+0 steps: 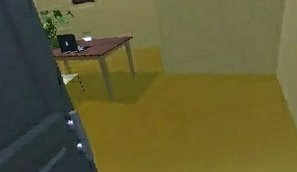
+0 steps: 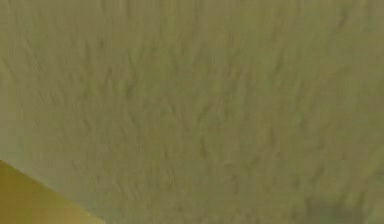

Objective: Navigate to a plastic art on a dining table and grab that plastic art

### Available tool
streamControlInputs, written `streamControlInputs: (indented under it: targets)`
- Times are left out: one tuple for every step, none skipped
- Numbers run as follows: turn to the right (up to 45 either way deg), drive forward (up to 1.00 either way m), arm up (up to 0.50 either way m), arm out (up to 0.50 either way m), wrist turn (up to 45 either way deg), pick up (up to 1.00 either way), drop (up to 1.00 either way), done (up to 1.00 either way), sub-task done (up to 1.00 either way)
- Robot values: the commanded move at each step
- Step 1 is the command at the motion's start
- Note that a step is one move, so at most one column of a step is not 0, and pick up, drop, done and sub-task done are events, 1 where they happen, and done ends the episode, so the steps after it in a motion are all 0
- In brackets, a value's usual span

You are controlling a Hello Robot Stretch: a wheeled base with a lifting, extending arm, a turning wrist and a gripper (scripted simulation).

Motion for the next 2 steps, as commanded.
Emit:
streamControlInputs:
  targets:
    - [-45.0,0.0,0.0,0.0,0.0,0.0,0.0,0.0,0.0]
    - [-9.0,0.0,0.0,0.0,0.0,0.0,0.0,0.0,0.0]
